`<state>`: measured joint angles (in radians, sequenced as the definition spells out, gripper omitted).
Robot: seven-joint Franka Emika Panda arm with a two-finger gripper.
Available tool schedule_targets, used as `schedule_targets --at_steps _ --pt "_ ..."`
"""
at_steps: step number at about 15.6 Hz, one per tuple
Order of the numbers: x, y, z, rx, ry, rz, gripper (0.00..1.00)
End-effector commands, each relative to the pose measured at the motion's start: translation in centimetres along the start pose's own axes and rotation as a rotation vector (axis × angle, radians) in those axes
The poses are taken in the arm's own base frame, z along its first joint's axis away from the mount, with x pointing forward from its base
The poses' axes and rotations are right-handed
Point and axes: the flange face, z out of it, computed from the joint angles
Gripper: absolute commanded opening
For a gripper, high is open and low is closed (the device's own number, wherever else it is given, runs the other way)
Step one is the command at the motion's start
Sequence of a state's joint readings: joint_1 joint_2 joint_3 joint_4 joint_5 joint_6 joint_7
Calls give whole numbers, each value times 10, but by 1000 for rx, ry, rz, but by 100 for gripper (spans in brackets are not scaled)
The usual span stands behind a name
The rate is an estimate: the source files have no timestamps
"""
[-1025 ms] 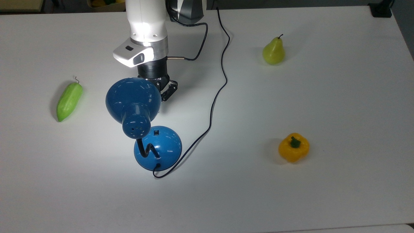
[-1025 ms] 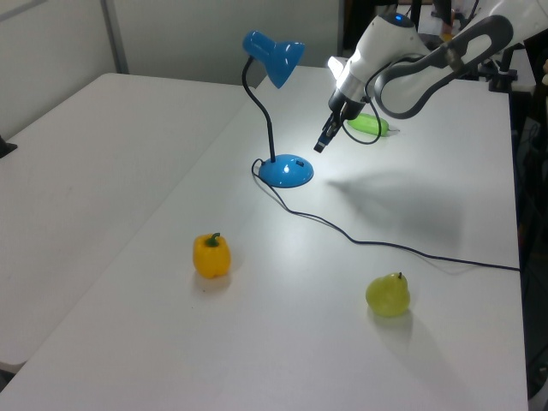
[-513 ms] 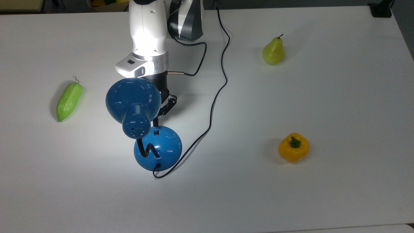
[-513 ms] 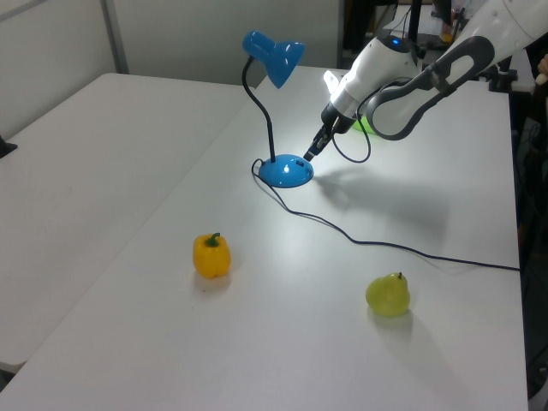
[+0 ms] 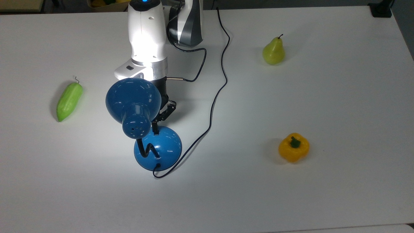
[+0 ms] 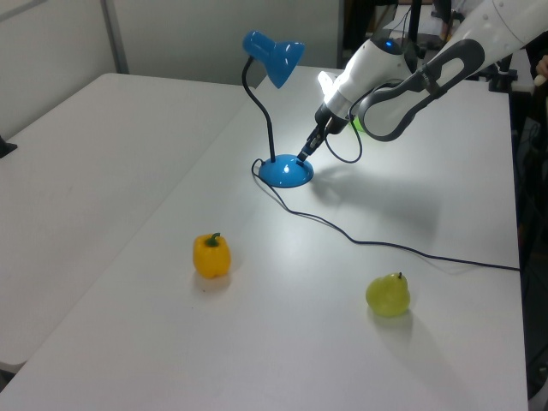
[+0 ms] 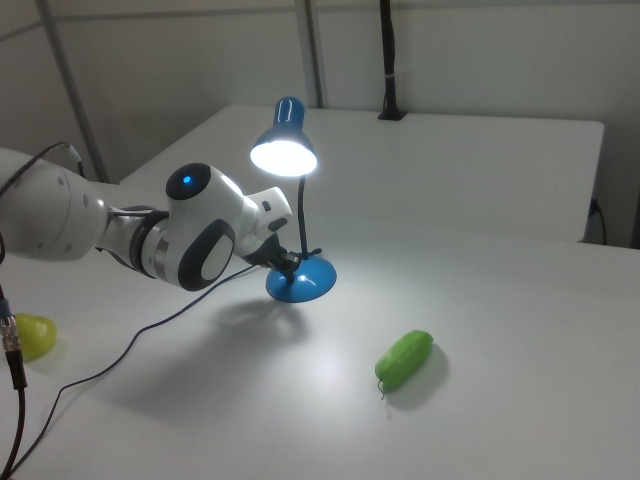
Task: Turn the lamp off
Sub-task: 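Press the switch on the lamp base with the gripper fingertips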
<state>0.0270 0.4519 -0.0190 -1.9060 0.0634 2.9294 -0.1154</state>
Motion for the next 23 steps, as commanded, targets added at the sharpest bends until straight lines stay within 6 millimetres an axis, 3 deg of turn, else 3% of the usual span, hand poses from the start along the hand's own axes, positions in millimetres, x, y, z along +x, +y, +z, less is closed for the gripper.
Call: schedule_targets --at_steps 1,15,19,22,23 --pt "5 2 6 -2 19 10 0" --pt "-20 3 22 0 -45 4 0" --pt "-24 10 -6 0 -72 10 0" --pt "-20 8 -41 27 -208 10 0" --pt "-19 7 -55 40 -267 11 5"
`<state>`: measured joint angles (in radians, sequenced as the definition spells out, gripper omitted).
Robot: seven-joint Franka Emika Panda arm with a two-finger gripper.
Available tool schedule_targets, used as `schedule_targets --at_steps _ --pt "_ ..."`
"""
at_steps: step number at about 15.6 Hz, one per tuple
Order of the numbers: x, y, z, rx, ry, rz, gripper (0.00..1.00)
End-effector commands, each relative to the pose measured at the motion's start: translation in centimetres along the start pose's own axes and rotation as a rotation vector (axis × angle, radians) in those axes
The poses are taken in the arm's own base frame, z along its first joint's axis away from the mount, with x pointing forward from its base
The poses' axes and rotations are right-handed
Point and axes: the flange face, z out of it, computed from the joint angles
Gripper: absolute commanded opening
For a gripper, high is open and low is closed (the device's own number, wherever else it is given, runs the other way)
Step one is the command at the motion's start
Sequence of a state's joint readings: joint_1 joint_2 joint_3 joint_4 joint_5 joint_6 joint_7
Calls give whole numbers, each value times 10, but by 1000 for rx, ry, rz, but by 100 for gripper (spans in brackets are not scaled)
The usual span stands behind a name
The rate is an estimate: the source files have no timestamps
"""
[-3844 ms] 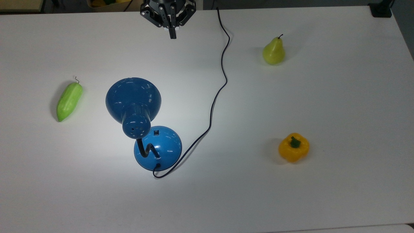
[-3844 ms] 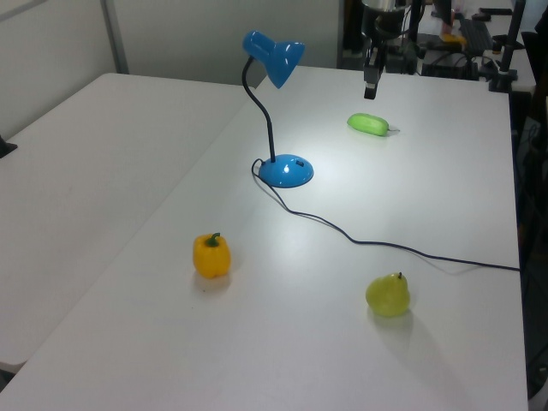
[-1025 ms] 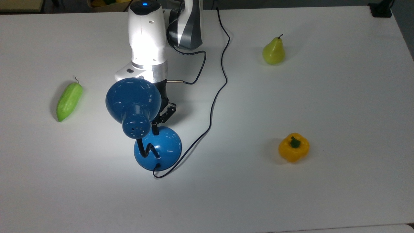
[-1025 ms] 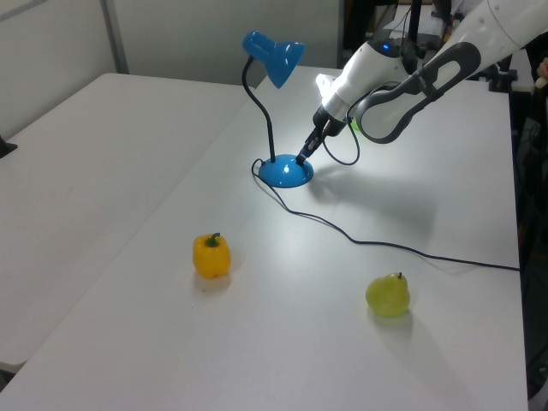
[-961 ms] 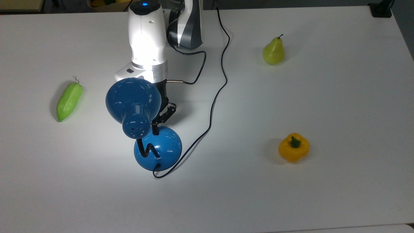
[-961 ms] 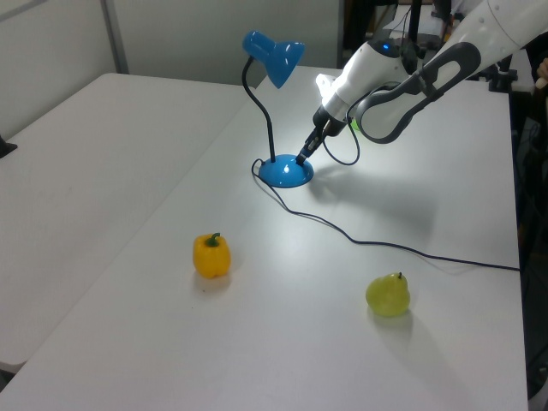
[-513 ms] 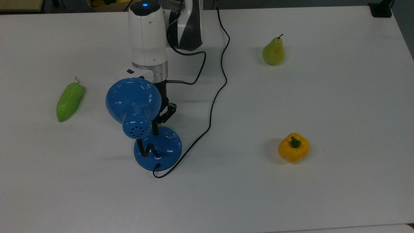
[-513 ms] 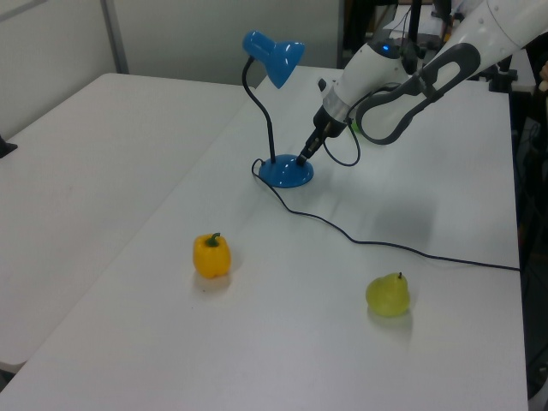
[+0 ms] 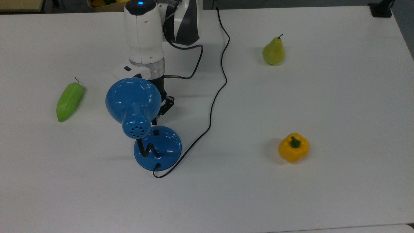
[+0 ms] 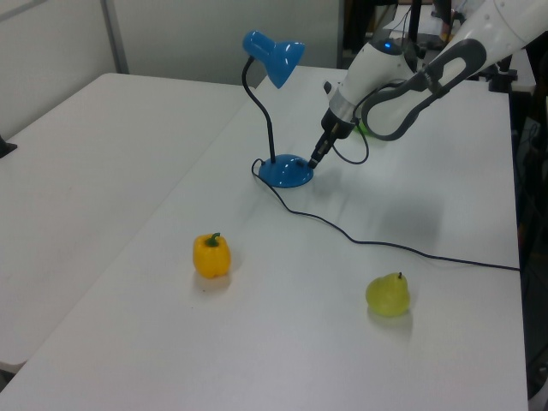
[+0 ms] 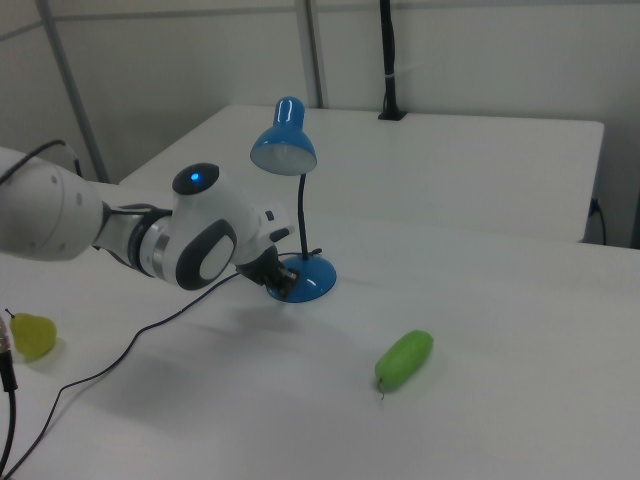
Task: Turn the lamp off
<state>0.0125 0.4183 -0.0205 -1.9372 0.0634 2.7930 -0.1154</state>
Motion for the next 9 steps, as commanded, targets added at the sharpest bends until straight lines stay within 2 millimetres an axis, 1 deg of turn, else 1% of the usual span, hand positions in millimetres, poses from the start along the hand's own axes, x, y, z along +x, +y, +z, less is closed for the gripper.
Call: schedule_targets --at_steps 1,2,3,5,6,7,9 --pt "-10 -3 -71 40 -190 -6 18" --pt "-13 -4 -87 49 -247 -13 36" --pt "-16 -8 -102 56 -305 -24 49" --pt "-23 -10 -135 75 -416 -32 70" --pt "-25 -10 -153 81 -454 -28 88" --pt "-28 -11 -173 86 -480 -26 100" --pt "-31 -16 -211 92 -497 -31 100"
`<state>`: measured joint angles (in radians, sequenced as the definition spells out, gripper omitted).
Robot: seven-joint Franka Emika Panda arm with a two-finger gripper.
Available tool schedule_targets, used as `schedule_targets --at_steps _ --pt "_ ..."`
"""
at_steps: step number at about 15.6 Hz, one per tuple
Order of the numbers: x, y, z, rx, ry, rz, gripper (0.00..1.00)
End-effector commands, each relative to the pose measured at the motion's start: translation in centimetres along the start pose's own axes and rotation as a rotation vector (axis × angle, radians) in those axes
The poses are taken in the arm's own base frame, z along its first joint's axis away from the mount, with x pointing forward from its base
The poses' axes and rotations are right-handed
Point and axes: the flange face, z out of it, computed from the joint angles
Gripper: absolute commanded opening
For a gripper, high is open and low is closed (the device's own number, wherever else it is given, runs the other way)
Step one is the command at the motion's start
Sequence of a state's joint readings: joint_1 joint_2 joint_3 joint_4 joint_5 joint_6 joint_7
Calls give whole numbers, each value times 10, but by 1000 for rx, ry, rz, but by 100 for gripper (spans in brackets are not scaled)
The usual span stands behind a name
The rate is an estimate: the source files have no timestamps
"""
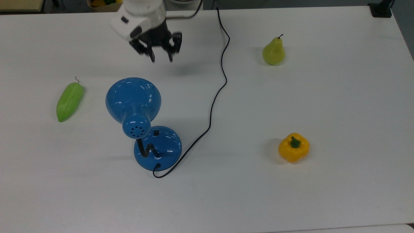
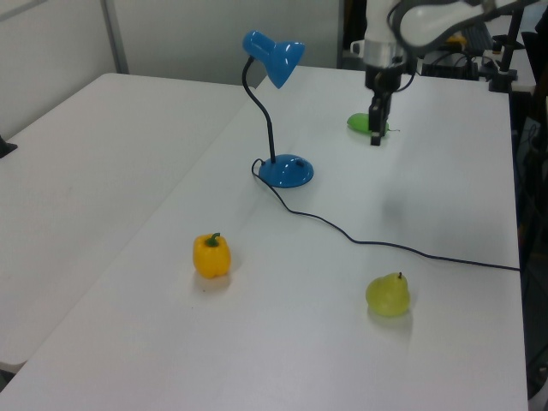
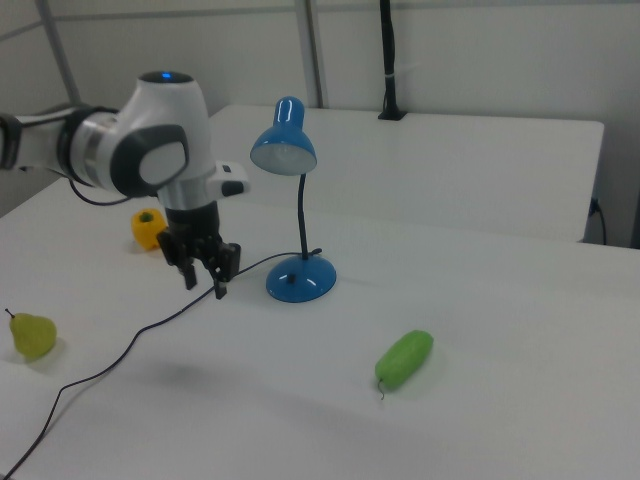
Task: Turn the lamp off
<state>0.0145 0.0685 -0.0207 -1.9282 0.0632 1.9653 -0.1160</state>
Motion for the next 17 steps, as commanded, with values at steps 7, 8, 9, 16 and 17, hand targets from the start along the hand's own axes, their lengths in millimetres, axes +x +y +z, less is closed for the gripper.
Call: schedule_targets --at_steps 7,8,9,16,17 --pt "-48 -25 -169 28 -28 89 100" --pt "-48 -34 -177 27 -16 79 100" --pt "-47 -44 -180 26 -7 66 100" --pt "-18 -66 -172 15 106 58 100" --pt "-12 -63 -169 11 123 24 100"
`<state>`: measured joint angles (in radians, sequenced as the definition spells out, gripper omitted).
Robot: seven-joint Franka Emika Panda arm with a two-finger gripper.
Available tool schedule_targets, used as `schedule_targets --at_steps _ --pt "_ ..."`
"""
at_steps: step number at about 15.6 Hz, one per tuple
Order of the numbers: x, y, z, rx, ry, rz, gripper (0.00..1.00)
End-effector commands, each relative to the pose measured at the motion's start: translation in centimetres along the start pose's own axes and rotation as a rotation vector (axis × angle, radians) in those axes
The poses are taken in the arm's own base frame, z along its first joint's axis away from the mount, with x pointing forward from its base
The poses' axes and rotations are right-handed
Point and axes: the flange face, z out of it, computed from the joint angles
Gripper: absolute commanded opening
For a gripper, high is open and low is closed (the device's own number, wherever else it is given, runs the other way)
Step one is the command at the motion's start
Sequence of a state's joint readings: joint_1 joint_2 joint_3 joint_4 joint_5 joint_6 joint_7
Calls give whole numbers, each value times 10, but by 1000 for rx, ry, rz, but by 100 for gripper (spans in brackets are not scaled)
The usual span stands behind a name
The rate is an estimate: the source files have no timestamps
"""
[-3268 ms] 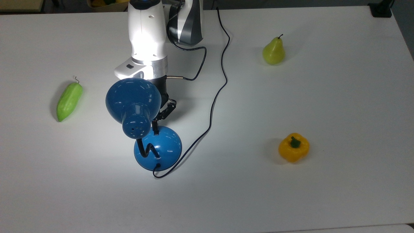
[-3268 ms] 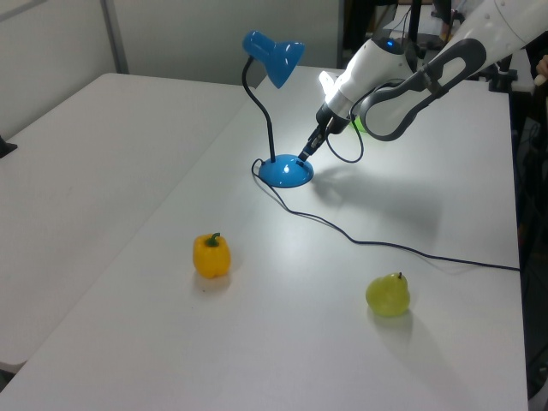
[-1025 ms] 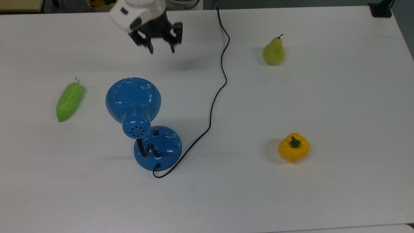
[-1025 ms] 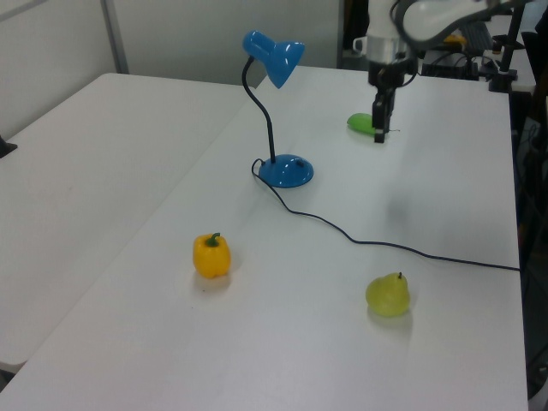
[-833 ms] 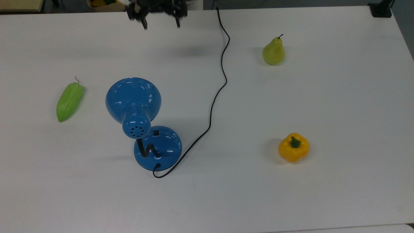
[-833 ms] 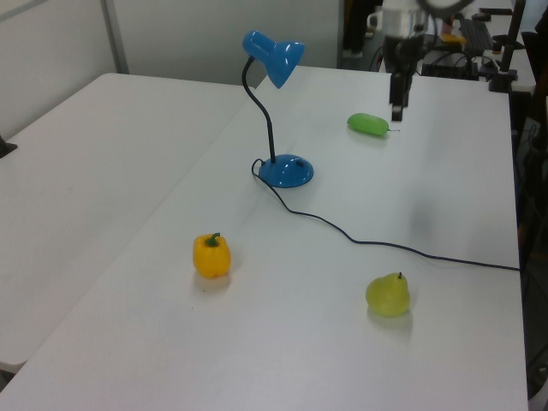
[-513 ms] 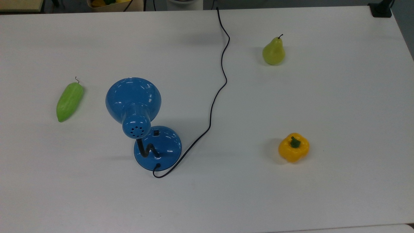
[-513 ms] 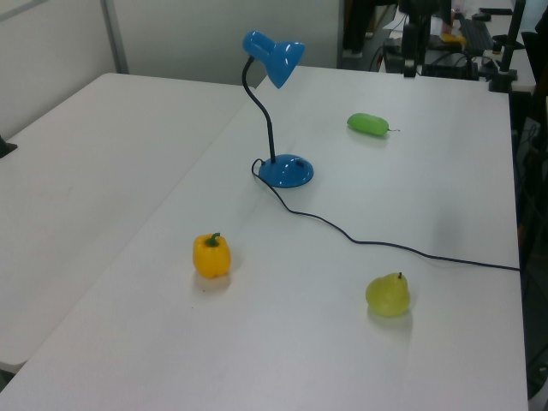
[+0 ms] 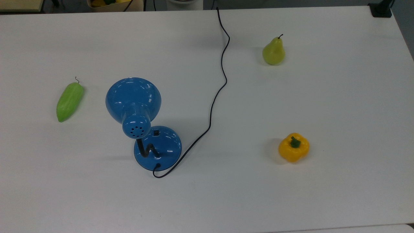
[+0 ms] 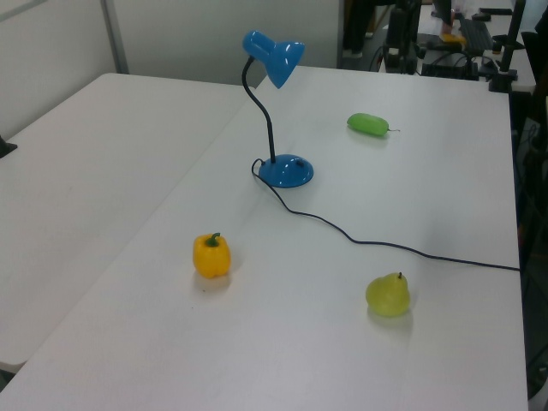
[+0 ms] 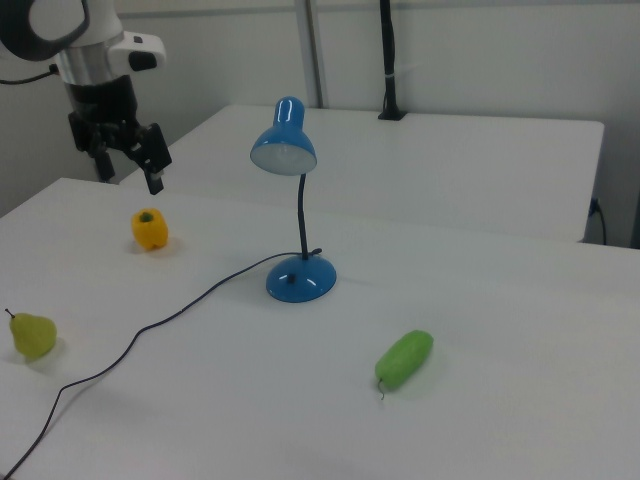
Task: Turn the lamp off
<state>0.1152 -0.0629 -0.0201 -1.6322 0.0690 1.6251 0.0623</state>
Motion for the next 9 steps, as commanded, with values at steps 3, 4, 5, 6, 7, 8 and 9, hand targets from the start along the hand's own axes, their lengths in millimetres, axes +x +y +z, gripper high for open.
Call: schedule_targets --at_steps 3,4,5,6,7,8,9 --pt "30 19 24 -6 46 -75 100" --pt "31 21 25 -8 44 -79 100" --pt "30 24 23 -9 45 -100 100" --pt "30 25 22 -9 45 -116 100" --pt "30 23 21 -10 47 -121 100" --pt "30 21 22 -12 46 -119 100" --pt "30 21 22 -11 46 -118 100"
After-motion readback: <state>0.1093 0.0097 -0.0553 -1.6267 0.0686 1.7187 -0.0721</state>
